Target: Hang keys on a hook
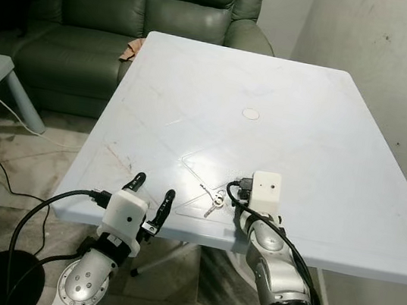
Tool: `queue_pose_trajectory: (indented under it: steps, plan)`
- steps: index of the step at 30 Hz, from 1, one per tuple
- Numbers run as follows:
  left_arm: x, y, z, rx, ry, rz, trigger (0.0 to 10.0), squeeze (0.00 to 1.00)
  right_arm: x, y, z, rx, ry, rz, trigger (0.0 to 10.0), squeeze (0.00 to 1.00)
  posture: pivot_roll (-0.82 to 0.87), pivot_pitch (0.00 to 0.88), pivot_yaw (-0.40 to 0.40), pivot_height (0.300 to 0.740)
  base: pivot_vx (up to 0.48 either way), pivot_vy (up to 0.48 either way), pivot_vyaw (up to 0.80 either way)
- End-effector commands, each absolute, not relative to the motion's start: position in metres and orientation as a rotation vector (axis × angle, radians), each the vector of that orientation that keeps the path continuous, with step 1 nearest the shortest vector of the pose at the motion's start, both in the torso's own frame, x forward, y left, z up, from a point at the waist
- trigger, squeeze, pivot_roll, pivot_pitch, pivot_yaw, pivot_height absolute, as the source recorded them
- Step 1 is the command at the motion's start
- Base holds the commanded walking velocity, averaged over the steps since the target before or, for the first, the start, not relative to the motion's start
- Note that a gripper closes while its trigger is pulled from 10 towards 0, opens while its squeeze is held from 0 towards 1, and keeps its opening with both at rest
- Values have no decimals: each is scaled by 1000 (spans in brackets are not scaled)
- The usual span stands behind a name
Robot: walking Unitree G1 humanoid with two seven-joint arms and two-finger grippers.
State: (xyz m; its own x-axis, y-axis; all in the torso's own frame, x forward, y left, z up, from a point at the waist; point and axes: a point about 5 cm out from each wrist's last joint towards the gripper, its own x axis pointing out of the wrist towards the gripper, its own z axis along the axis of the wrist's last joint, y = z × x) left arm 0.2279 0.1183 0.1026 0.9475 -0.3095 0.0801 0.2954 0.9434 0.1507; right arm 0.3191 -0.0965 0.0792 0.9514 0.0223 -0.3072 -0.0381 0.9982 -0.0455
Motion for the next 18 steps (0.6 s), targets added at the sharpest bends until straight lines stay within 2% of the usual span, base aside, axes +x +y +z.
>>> queue_pose_trajectory:
  steps: [1,14,18]
  plan:
    - [228,117,104,148,-109,-311,10000,0,317,-99,76,-39,322,23,0,0,-60,55,-25,740,0,0,0]
    - [229,117,104,157,-113,-314,10000,0,317,-98,77,-59,296,19,0,0,-54,41,-24,740,0,0,0]
    - [228,118,104,158,-113,-311,10000,0,315,-100,78,22,287,19,0,0,-53,39,-25,740,0,0,0]
